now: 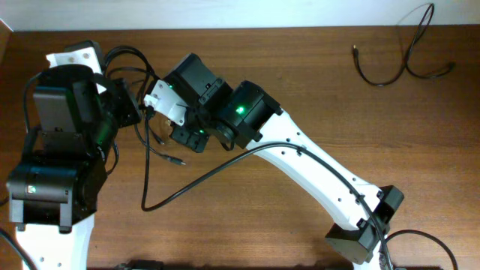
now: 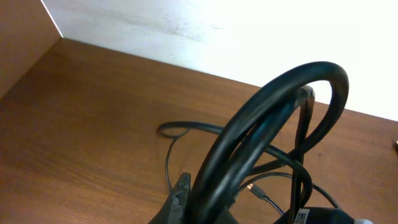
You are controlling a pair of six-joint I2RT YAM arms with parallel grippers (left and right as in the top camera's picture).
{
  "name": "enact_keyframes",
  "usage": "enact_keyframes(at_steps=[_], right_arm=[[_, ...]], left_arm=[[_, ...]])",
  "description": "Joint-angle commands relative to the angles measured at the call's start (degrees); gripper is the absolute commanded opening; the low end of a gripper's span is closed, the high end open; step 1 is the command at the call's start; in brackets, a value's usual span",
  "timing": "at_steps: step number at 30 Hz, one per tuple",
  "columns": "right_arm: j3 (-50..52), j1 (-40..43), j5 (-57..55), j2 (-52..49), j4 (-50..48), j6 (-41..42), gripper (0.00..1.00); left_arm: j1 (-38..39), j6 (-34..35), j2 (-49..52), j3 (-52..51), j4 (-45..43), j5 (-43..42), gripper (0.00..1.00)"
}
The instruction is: Untangle cables
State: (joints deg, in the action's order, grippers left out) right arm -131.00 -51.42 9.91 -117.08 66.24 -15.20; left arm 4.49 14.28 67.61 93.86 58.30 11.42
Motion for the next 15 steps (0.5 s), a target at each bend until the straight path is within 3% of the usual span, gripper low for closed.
enact_keyframes(at_steps=[1, 3, 7, 15], right_arm=[[0.2, 3.04, -5.81, 0.46, 1.22, 1.4, 0.04], [0.17, 7.72, -5.4, 2.51, 2.54, 3.41, 0.04], [0.17, 32.39, 8.55, 10.08, 5.4, 6.01, 0.04], [0.24, 73.72, 22.47, 11.39, 12.17, 5.03, 0.04]], left_arm=[[0.13, -0.74, -0.48, 0.04, 0.42, 0.0, 0.0], [0.13, -0.94, -0.48, 0.04, 0.52, 0.0, 0.0], [0.13, -1.18, -1.55, 0.07, 0.55, 0.55, 0.0], [-1.2, -1.11, -3.37, 0.07, 0.98, 7.45, 0.0]])
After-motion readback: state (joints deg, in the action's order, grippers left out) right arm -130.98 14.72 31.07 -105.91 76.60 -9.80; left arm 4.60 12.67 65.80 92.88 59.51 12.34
